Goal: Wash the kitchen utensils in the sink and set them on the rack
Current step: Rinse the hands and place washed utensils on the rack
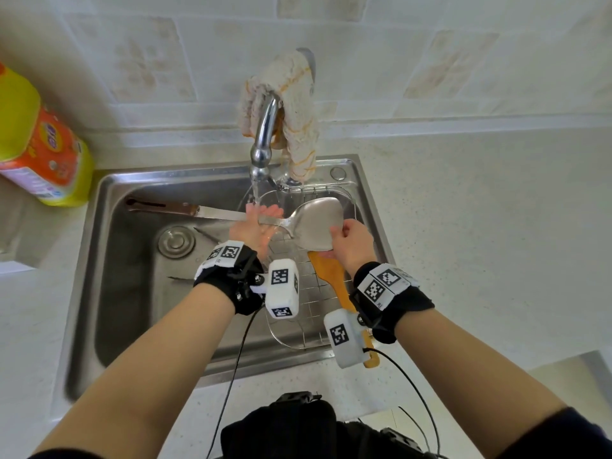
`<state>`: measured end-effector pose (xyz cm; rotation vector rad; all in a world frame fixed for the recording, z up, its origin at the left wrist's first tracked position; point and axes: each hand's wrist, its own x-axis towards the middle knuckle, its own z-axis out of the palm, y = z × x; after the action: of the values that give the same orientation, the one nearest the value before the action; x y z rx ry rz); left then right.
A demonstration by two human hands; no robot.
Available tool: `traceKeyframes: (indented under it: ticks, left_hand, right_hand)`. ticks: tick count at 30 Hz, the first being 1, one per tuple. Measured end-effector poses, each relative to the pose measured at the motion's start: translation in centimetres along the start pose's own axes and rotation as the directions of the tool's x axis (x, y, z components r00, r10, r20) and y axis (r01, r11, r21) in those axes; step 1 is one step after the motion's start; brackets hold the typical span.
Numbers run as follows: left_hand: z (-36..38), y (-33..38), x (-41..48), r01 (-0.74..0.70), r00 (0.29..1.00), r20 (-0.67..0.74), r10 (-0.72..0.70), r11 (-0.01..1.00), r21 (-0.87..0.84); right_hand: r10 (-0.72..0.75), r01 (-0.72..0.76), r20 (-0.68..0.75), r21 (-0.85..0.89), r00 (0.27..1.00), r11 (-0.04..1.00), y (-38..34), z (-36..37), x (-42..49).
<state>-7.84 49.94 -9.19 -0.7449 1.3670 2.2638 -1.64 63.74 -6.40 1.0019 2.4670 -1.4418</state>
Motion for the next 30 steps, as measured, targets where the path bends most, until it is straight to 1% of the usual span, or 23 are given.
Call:
traceKeyframes:
  ticks: [1, 3, 4, 5, 7, 10, 11, 14, 16, 17, 19, 20, 21, 24, 25, 26, 28, 30]
  left_hand:
    - [-0.2, 0.1, 0.2, -0.004, 1.000, -0.003, 0.004, 1.000, 0.023]
    - [-0.2, -0.5, -0.2, 0.004, 1.000, -0.007, -0.003, 0.984, 0.175]
    - [-0.2, -1.0, -0.4, 0.012, 1.000, -0.013, -0.009, 0.975, 0.222]
    - [-0.3, -1.3, -0.6, 0.013, 1.000, -0.023, -0.008, 0.971, 0.240]
    - [-0.6, -0.8, -0.7, -0.013, 0.997, -0.067, 0.027, 0.980, 0.200]
    - [-0.7, 0.2, -0.3, -0.061, 0.989, -0.120, 0.083, 0.982, 0.179]
    - [-0.6, 0.1, 0.2, -0.047, 0.989, -0.127, 0.073, 0.980, 0.191]
    - [-0.1, -1.2, 0.4, 0.040, 0.997, -0.073, -0.023, 0.970, 0.239]
    - [-0.4, -0.6, 0.3, 0.057, 0.996, -0.076, -0.036, 0.953, 0.298]
    - [-0.5, 0.0, 0.3, 0.043, 0.996, -0.082, -0.022, 0.966, 0.255]
    - [-0.8, 1.0, 0.5, 0.023, 0.998, -0.055, -0.019, 0.997, 0.077]
    - [-0.8, 1.1, 0.8, 0.018, 0.998, -0.057, -0.018, 1.000, -0.009]
    - [-0.7, 1.0, 1.1, 0.028, 0.998, -0.052, -0.031, 0.998, -0.057]
    - [0.0, -0.2, 1.0, 0.075, 0.996, 0.049, -0.073, 0.996, -0.057]
    - [0.1, -0.4, 1.2, 0.100, 0.993, 0.066, -0.094, 0.991, -0.089]
    - [0.1, -0.4, 1.4, 0.094, 0.994, 0.071, -0.087, 0.989, -0.110]
    - [-0.4, 0.1, 1.9, 0.050, 0.999, 0.019, -0.047, 0.987, -0.152]
    - [-0.8, 0.7, 2.6, 0.021, 0.999, -0.044, -0.028, 0.986, -0.166]
  right_hand:
    - [0.002, -0.002, 0.005, -0.007, 1.000, 1.000, -0.3, 0.4, 0.0]
    - [-0.004, 0.004, 0.032, -0.005, 0.999, 1.000, -0.8, 1.4, -0.2]
    - [-0.004, 0.003, 0.049, 0.006, 0.999, 1.000, -1.0, 1.8, -0.2]
    - [-0.003, 0.002, 0.069, 0.013, 0.998, 1.000, -1.3, 2.2, -0.2]
    - [-0.018, 0.017, 0.096, 0.010, 0.995, 1.000, -1.6, 2.5, 0.2]
    - [-0.044, 0.044, 0.089, 0.003, 0.995, 0.999, -2.3, 2.5, 0.4]
    - [-0.046, 0.046, 0.078, -0.003, 0.996, 0.999, -2.4, 2.6, 0.4]
    - [-0.037, 0.040, 0.074, -0.041, 0.997, 0.998, -2.6, 2.5, 0.5]
    - [-0.047, 0.051, 0.079, -0.056, 0.996, 0.997, -2.6, 1.9, 0.5]
    - [-0.053, 0.059, 0.071, -0.077, 0.996, 0.995, -2.5, 1.5, 0.6]
    - [-0.055, 0.058, 0.032, -0.123, 0.998, 0.991, -2.1, 0.9, 0.9]
    - [-0.051, 0.053, 0.015, -0.136, 0.999, 0.989, -1.9, 0.7, 1.0]
    - [-0.041, 0.041, 0.004, -0.145, 0.999, 0.989, -1.6, 0.5, 1.0]
    - [-0.027, 0.026, -0.002, -0.181, 1.000, 0.983, -0.6, -0.4, 1.3]
    - [-0.026, 0.025, -0.003, -0.185, 1.000, 0.982, -0.3, -0.9, 1.4]
    - [-0.027, 0.024, -0.013, -0.182, 1.000, 0.983, 0.1, -1.5, 1.5]
    - [-0.020, 0.013, -0.041, -0.157, 0.999, 0.988, 0.7, -2.5, 1.7]
    - [0.017, -0.024, -0.064, -0.118, 0.998, 0.993, 1.4, -3.3, 1.8]
